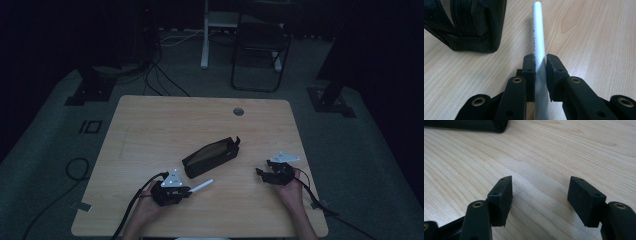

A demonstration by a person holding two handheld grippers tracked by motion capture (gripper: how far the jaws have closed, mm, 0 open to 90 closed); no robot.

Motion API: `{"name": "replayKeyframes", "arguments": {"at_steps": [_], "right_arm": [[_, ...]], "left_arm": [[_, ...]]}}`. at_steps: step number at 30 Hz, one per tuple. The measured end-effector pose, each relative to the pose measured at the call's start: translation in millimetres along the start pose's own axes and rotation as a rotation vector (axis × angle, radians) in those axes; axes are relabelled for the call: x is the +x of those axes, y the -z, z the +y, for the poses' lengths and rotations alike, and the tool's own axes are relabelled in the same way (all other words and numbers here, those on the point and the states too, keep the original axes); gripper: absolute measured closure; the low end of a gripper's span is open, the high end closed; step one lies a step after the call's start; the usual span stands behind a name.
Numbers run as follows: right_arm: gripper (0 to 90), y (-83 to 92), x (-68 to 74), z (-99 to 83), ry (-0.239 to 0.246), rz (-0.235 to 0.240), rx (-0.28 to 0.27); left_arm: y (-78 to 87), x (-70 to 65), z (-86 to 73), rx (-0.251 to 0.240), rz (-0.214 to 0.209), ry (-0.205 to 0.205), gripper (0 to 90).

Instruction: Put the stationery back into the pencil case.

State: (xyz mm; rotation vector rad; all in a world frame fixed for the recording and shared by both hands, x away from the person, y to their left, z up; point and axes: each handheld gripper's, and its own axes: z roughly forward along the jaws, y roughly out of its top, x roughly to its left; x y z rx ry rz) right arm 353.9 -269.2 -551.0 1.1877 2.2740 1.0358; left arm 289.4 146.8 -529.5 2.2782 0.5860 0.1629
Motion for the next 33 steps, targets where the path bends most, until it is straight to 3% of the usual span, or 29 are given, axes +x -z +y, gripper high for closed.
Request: {"name": "replayKeyframes", "arguments": {"at_steps": [17, 33], "right_arm": [[36.2, 0.0, 0.0, 0.0, 0.000, 0.000, 0.000], [36.2, 0.0, 0.0, 0.0, 0.000, 0.000, 0.001]], "left_arm": [[17.4, 0.2, 1.0, -0.076, -0.013, 0.024, 78.8], [28.1, 1.2, 1.3, -0.090, 0.009, 0.024, 78.8]]}}
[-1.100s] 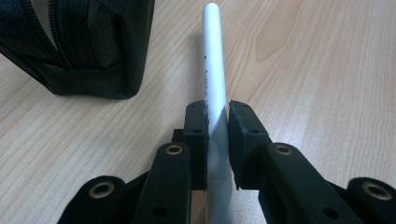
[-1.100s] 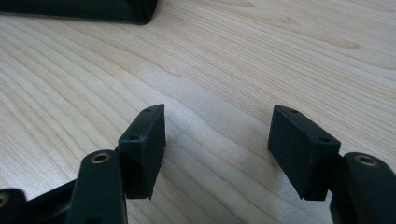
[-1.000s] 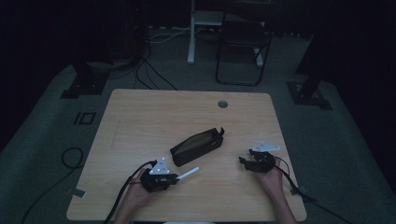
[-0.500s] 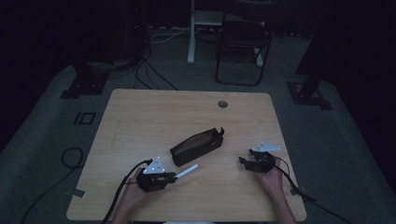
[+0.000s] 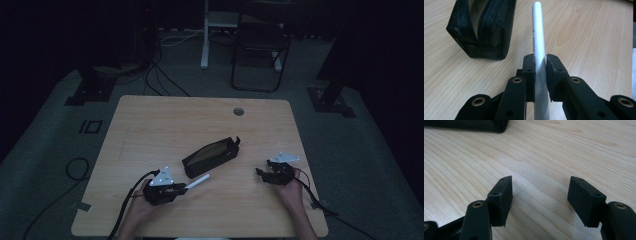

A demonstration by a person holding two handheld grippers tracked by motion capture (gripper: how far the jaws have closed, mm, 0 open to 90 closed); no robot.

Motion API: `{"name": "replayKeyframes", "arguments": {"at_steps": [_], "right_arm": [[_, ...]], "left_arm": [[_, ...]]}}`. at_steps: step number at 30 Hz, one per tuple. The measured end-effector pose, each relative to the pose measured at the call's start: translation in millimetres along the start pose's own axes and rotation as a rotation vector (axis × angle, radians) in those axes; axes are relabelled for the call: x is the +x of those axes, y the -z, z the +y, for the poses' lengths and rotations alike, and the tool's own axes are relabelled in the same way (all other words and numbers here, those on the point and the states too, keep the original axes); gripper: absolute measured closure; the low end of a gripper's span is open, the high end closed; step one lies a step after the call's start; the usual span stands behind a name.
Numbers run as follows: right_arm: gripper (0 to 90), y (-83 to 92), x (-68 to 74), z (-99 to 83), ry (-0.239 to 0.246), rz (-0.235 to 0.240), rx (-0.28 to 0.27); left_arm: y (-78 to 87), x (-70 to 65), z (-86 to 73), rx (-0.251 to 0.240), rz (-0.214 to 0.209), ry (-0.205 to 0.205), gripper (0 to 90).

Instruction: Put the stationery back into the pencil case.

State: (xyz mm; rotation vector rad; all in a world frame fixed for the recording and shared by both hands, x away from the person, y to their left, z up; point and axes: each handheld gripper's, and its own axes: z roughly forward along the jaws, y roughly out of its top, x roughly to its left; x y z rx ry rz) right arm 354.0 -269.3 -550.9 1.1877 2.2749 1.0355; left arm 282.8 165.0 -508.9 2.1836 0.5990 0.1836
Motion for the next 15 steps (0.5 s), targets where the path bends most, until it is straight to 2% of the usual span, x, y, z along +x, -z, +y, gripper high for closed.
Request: {"name": "replayKeyframes", "arguments": {"at_steps": [15], "right_arm": [[35.9, -0.1, 0.1, 0.0, 0.000, 0.001, 0.000]], "left_arm": [[9.1, 0.3, 0.9, -0.015, 0.008, -0.002, 78.8]]}}
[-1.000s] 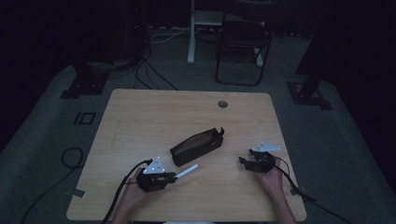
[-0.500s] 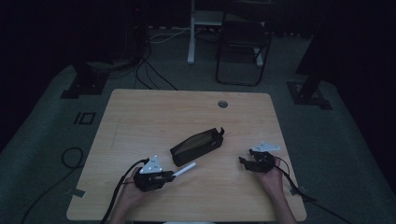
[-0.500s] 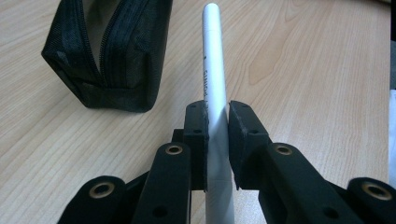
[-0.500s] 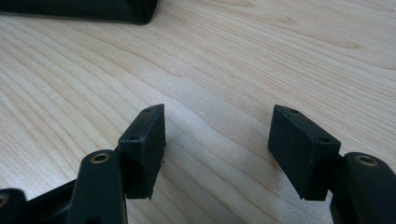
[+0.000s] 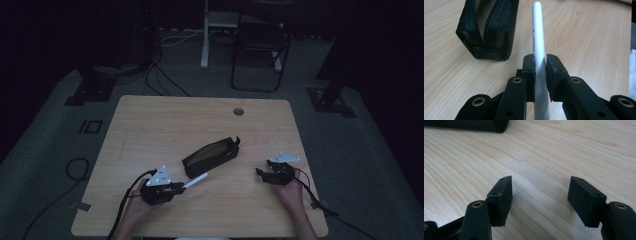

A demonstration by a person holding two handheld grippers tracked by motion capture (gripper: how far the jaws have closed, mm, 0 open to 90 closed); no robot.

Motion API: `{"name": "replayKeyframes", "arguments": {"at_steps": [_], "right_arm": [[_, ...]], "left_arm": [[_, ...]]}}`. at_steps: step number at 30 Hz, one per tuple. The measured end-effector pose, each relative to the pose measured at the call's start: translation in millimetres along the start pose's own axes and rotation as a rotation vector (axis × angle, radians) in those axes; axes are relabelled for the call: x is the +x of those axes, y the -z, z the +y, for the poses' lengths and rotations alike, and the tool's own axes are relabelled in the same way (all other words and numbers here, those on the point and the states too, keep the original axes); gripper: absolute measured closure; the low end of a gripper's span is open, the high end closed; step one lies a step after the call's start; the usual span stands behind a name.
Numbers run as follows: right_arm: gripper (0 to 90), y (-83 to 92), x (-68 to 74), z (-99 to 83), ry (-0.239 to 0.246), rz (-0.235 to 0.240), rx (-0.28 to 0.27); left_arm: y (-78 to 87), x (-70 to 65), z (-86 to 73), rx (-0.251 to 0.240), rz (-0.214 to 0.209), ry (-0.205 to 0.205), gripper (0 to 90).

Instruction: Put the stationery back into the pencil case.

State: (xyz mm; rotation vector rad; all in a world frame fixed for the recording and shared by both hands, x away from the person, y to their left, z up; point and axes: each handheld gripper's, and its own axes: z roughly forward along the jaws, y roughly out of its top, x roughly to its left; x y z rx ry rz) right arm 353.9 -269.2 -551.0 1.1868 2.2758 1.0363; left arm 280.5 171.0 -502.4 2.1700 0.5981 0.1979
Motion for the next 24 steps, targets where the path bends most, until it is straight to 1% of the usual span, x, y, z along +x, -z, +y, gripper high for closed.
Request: {"name": "replayKeyframes", "arguments": {"at_steps": [22, 24], "right_arm": [[35.9, 0.0, 0.0, 0.0, 0.000, 0.000, 0.000], [35.9, 0.0, 0.0, 0.0, 0.000, 0.000, 0.000]], "left_arm": [[11.0, 2.4, 0.8, -0.025, 0.009, 0.002, 78.9], [11.6, 2.6, 0.6, -0.031, 0.007, 0.009, 78.8]]}}
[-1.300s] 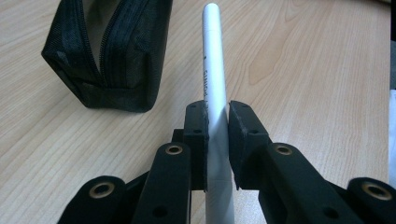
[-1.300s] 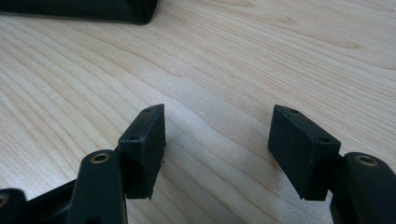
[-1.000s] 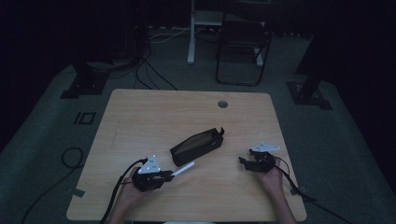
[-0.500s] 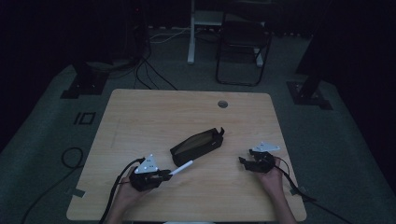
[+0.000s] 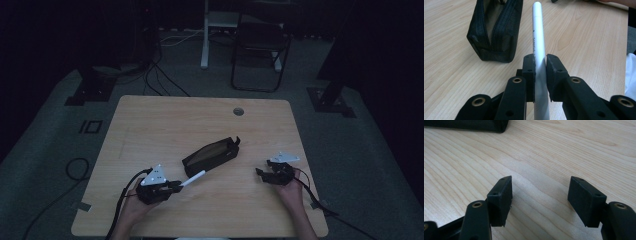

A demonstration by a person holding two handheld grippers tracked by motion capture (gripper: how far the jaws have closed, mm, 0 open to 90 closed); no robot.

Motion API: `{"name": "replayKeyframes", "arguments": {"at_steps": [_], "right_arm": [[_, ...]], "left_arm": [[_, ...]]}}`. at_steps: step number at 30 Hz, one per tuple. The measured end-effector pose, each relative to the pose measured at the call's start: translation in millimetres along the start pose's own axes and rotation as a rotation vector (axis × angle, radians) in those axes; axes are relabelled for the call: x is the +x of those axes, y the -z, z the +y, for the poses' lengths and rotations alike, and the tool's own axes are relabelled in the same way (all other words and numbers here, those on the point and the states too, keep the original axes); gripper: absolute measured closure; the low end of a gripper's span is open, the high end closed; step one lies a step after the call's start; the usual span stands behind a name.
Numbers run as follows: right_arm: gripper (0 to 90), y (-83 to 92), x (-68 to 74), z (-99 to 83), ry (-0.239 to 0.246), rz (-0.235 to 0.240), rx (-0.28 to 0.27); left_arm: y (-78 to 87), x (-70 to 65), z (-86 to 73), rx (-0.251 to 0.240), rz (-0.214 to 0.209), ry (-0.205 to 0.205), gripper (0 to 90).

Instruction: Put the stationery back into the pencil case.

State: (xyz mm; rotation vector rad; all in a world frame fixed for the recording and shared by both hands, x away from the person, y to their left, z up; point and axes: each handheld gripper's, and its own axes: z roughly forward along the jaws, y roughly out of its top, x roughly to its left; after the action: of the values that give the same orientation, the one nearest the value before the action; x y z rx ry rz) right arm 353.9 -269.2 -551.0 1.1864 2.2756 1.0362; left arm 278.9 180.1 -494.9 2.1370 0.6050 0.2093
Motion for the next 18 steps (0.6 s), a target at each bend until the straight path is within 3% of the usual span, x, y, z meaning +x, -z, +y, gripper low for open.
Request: {"name": "replayKeyframes", "arguments": {"at_steps": [18], "right_arm": [[35.9, 0.0, 0.0, 0.0, 0.000, 0.000, 0.000]], "left_arm": [[8.8, 2.0, 1.4, -0.026, 0.007, 0.006, 78.9]]}}
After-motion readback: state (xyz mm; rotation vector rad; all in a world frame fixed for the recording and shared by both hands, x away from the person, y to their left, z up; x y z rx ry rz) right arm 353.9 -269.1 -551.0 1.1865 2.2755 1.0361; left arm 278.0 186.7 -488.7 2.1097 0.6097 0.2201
